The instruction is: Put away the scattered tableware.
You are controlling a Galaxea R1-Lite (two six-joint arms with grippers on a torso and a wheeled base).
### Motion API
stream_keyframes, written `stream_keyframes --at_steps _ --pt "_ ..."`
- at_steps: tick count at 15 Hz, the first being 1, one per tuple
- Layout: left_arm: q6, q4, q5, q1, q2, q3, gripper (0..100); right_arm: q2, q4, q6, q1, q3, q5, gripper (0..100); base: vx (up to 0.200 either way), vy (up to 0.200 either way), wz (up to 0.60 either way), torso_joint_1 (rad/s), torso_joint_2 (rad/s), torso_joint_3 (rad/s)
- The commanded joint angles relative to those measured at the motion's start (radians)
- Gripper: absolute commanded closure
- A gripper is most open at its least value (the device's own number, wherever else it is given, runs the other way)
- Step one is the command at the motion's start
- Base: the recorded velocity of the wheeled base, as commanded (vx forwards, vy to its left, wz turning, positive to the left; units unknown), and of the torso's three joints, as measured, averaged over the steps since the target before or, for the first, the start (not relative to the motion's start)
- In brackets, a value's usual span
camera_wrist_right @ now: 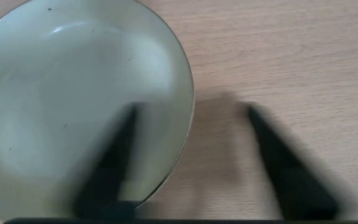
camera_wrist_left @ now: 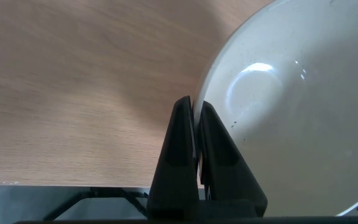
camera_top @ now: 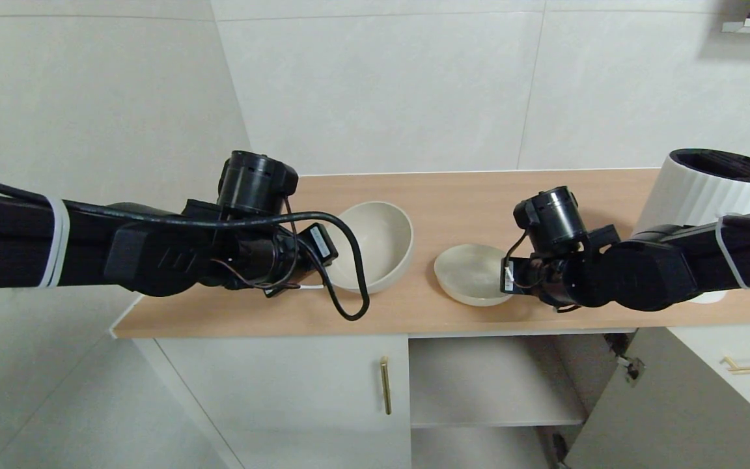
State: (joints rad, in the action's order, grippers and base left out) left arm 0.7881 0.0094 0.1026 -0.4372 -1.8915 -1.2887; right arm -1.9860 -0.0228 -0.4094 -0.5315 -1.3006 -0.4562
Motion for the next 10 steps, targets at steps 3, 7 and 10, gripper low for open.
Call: stream_keyframes --at_steps 3,7,10 --pt "0.0 0.0 -0.001 0.0 0.009 0.002 100 0.004 0.0 -0.002 -0.001 0.001 0.001 100 0.0 0.0 0.0 0.0 0.0 0.0" --pt "0.0 0.0 -0.001 0.0 0.011 0.003 100 0.01 0.0 -0.002 -0.001 0.001 0.001 100 0.0 0.0 0.0 0.0 0.0 0.0" --pt "-0.003 0.006 -0.007 0.0 0.051 0.029 100 0.05 0.009 -0.003 0.002 0.011 0.007 100 0.0 0.0 0.0 0.0 0.0 0.0"
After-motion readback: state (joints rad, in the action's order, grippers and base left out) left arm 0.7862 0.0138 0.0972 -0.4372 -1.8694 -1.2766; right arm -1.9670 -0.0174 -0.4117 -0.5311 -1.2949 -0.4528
